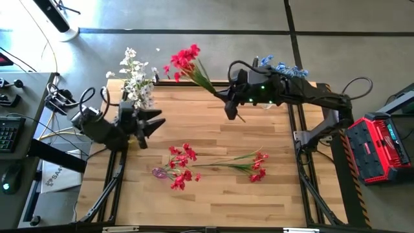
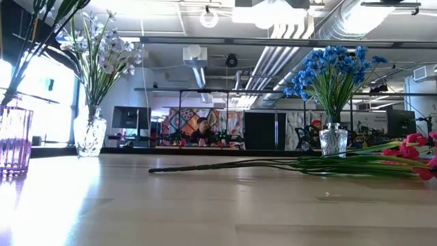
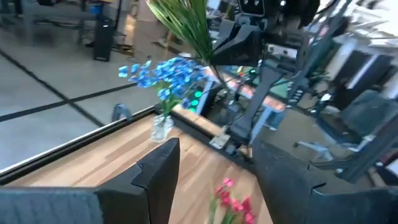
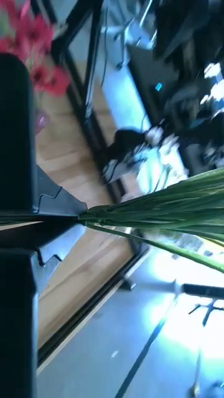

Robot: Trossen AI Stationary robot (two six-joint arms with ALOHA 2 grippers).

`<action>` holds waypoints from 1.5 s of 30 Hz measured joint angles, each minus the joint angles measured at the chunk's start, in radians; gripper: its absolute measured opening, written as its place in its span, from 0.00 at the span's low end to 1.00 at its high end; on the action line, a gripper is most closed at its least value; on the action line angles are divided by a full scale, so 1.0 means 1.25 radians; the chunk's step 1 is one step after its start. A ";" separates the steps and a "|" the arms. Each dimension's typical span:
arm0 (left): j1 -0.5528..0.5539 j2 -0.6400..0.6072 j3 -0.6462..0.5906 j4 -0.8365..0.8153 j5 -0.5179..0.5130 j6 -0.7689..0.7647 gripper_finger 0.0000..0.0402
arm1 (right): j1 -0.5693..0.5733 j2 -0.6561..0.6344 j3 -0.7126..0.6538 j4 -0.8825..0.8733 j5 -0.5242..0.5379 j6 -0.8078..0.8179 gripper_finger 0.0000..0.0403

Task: Sort flowers into vase by color
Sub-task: Put the left red flowers into the purple vase

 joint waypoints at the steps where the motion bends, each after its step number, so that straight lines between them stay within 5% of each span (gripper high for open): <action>1: 0.016 0.002 0.000 0.023 0.027 0.016 0.48 | 0.006 0.000 0.000 0.020 -0.008 -0.005 0.00; 13: 0.169 0.061 0.000 0.274 0.267 0.174 0.48 | 0.075 0.015 0.000 0.313 -0.046 -0.106 0.00; 24: 0.235 0.099 0.000 0.445 0.325 0.283 0.48 | 0.104 0.081 0.000 0.375 -0.112 -0.123 0.00; 35: 0.279 0.104 0.000 0.456 0.476 0.293 0.40 | 0.109 0.114 0.000 0.371 -0.139 -0.123 0.00; 45: 0.282 0.102 0.001 0.409 0.471 0.311 0.39 | 0.107 0.111 0.000 0.366 -0.040 -0.131 0.00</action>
